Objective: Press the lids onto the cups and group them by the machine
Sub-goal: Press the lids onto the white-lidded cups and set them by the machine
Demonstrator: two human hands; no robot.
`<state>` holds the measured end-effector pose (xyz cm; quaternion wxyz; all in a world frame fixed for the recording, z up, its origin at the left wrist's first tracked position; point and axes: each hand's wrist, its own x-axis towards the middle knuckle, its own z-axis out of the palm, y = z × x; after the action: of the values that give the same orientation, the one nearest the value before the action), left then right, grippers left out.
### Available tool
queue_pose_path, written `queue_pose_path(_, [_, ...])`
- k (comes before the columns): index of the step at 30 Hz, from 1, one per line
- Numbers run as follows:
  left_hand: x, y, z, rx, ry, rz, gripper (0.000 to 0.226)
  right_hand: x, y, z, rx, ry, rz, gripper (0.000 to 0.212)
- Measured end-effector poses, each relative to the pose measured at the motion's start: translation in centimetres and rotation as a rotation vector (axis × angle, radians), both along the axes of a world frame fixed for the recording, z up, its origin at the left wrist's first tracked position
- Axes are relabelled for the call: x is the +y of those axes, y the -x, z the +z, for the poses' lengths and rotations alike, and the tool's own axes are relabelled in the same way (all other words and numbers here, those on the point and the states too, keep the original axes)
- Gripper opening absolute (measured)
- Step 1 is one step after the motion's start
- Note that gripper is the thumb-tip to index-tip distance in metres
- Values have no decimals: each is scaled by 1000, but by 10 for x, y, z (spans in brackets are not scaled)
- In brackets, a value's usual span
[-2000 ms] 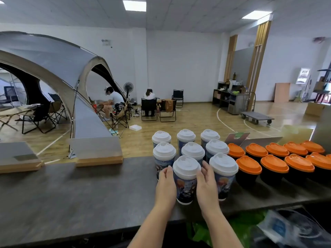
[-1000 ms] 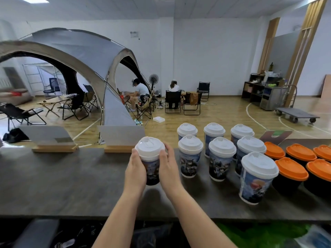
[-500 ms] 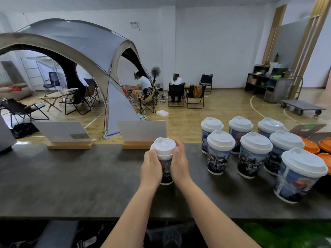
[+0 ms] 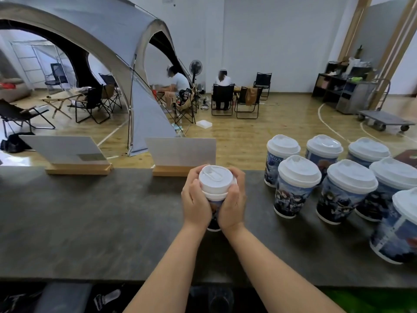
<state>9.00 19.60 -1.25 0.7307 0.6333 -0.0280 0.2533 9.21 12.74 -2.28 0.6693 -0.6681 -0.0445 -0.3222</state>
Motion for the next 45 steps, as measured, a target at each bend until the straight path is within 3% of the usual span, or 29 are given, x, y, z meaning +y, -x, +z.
queue_pose_path(7, [2,-3,-1,-45,-26,-17,35,-5,-1,4,-3,16,61,41])
queue_pose_path(12, [15,0,5,11,-136,-120,33,-8,4,10,104,-130,98,25])
queue_pose_path(15, [25,3,7,43,-243,88,27,-9,7,20,158,-235,40,15])
queue_pose_path(19, [9,22,10,134,-123,70,38,-13,7,25,188,-227,94,20])
queue_pose_path(24, [-9,23,8,82,-46,21,36,-17,6,15,134,-219,259,32])
queue_pose_path(35, [-25,2,-7,-58,189,130,35,-6,-1,8,-7,-236,129,33])
queue_pose_path(41, [-22,-2,-5,-53,164,77,36,-6,-4,2,-10,-180,75,35])
queue_pose_path(45, [-3,-5,1,-47,-14,-24,33,-11,5,3,68,-143,21,30])
